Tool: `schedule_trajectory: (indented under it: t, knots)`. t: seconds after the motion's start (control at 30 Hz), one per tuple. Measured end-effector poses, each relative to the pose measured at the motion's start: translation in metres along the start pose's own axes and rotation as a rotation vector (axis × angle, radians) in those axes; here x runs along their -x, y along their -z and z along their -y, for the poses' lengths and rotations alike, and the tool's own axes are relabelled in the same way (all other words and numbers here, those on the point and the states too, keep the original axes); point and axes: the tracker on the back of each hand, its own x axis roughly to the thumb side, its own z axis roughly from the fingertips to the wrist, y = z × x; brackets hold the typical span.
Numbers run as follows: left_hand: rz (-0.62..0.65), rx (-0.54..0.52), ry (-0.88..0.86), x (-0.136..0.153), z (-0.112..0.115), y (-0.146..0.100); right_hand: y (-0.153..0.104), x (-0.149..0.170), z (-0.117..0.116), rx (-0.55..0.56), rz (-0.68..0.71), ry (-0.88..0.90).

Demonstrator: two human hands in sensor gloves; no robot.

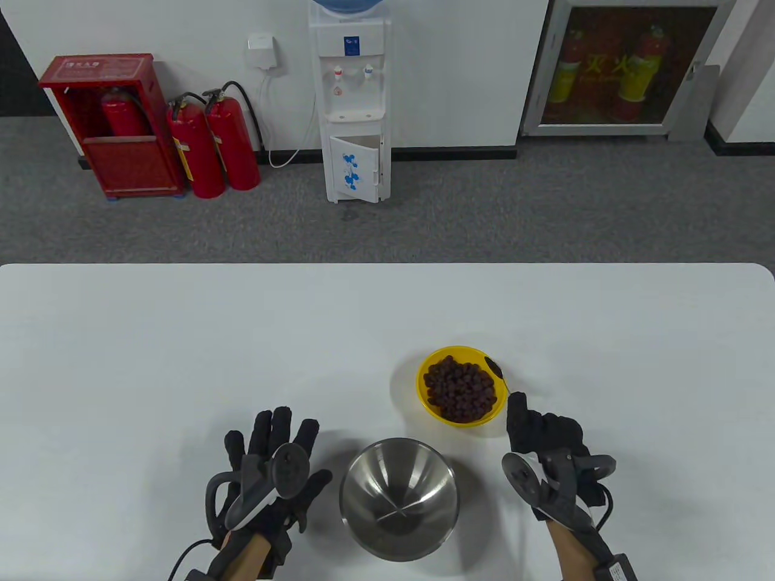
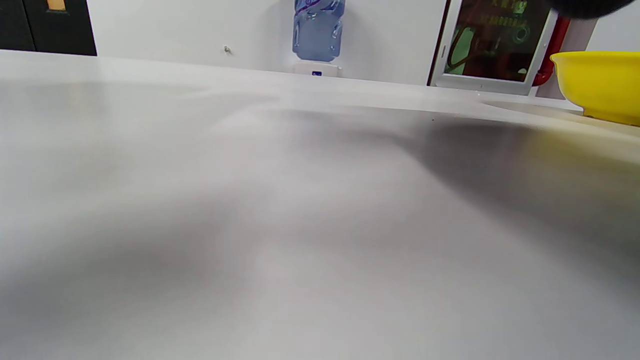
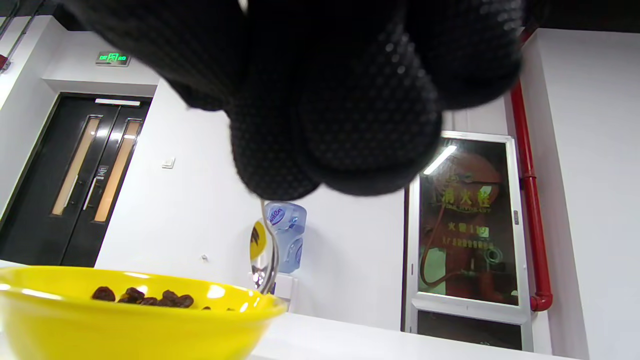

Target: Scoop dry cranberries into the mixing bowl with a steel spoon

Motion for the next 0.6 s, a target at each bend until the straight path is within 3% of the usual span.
schedule_trajectory:
  t: [0.43, 0.6]
  knots:
    - [-0.002, -0.001, 0.015, -0.001, 0.000, -0.001, -0.001, -0.008, -0.009, -0.033, 0.024, -0.030]
    - [-0.001, 0.002, 0.018, -0.001, 0.000, -0.001, 0.003, -0.012, -0.015, -0.125, -0.062, 0.034]
